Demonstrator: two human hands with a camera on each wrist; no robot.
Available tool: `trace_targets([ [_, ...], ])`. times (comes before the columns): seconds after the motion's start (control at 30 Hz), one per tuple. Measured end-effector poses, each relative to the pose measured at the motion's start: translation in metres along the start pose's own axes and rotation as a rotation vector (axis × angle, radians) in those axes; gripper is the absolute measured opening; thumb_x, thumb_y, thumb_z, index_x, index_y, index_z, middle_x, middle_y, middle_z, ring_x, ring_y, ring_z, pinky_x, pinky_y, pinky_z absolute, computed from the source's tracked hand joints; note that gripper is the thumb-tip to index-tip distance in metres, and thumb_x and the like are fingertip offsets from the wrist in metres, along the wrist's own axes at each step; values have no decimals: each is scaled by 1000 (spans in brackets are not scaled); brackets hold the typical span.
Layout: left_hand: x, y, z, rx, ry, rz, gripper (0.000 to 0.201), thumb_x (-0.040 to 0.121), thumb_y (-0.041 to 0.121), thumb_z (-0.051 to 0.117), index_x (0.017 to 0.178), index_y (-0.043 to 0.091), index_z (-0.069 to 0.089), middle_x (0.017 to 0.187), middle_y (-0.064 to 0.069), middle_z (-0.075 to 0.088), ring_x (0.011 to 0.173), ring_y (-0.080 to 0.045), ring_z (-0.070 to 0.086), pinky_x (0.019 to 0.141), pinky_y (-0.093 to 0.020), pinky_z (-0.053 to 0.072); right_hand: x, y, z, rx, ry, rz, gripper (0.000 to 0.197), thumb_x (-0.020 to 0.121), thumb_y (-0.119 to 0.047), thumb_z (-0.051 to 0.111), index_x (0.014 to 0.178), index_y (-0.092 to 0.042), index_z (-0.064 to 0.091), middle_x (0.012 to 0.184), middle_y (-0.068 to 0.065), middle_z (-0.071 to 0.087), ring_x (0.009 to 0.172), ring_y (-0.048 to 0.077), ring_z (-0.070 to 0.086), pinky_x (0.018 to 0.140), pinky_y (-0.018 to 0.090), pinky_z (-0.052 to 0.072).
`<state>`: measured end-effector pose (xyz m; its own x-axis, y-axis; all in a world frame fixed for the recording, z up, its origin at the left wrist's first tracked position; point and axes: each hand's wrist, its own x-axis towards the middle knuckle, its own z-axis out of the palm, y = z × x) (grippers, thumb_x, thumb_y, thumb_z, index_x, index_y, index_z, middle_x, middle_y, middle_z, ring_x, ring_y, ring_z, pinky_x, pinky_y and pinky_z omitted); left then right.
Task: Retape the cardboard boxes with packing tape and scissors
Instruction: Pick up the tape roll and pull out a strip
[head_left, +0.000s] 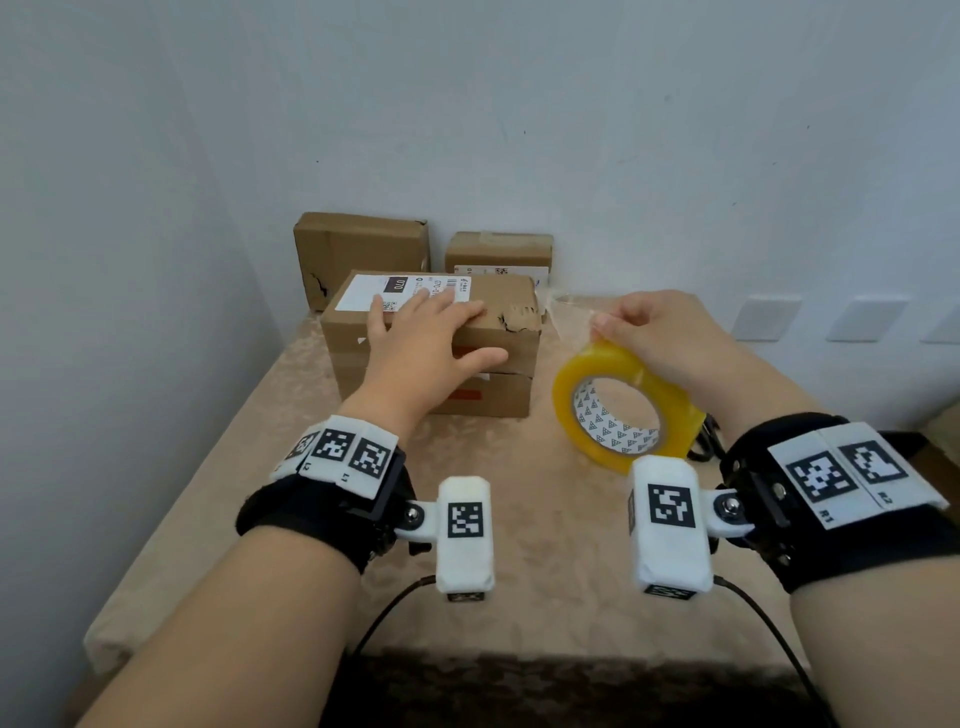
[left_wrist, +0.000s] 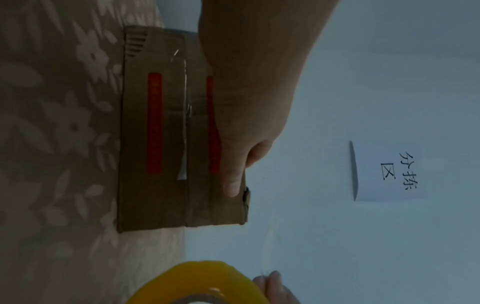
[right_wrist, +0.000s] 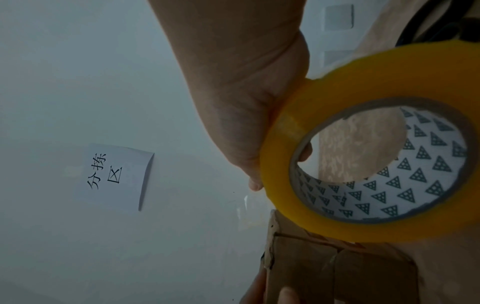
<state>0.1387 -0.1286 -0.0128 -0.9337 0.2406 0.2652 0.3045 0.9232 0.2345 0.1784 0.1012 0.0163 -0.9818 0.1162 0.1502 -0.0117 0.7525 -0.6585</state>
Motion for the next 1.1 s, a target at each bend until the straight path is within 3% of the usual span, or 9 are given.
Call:
trace_targets([
  [0.1,-2,-9,-1,-95,62,60,43,91,54,48,132,41,49,149,14,37,142,-8,22,114,-45,-9,-2,-3,-1,68,-51,-17,29,92,-46,55,81,-23,70,82,1,67,80,16,59,75,31,48],
  [0.23,-5,-16,-6,-295,178,56,37,100,45,30,113,37,64,130,17,55,129,-6,42,113,-42,1,-7,-3,-5,91,-172,-85,35,79,-67,53,85,-37,69,78,-4,72,74,18,68,82,46,55],
  [0.3,-4,-21,-7,-222,249,-53,34,100,46,32,110,34,62,119,14,58,119,-12,48,108,-41,13,-7,-7,-2,288,-237,-56,26,91,-49,57,85,-28,71,81,1,73,59,16,67,69,38,56],
  [0.5,-8,-31,-9,-155,132,-486,61,83,71,42,137,43,41,157,-12,8,144,-33,3,112,-56,6,-4,-18,16,621,-257,22,20,96,-27,55,82,-18,66,97,9,70,59,19,58,48,26,51],
  [0.6,-11,-29,-14,-468,98,-526,70,83,66,51,145,39,32,156,-10,-5,142,-33,13,114,-42,16,-2,-20,23,645,-275,26,21,97,-24,53,82,-14,64,113,7,69,60,17,57,46,25,50],
  [0.7,-14,-32,-15,-583,172,-480,63,86,57,56,142,32,42,150,-6,10,131,-23,34,108,-28,27,-2,-20,22,673,-270,42,21,98,-21,51,84,-13,63,114,6,69,56,10,58,43,22,48],
  [0.83,-23,-43,-22,-646,172,-473,51,86,59,52,132,35,52,137,-2,24,123,-22,43,108,-34,33,-10,-22,4,719,-342,52,17,97,-21,52,89,-11,65,109,9,71,57,13,57,40,20,45],
  [0.97,-32,-33,-31,-271,105,-448,41,94,51,43,132,40,50,148,-5,24,138,-27,22,114,-49,12,-23,-22,-8,564,-456,6,22,96,-19,53,81,-12,67,90,4,73,52,8,56,39,20,44],
  [1.1,-36,-1,-36,-286,188,23,32,98,26,47,128,29,56,145,2,41,134,-20,34,114,-50,21,-28,-21,-14,432,-407,16,23,95,-21,56,76,-12,65,56,-4,63,48,11,53,40,21,46],
])
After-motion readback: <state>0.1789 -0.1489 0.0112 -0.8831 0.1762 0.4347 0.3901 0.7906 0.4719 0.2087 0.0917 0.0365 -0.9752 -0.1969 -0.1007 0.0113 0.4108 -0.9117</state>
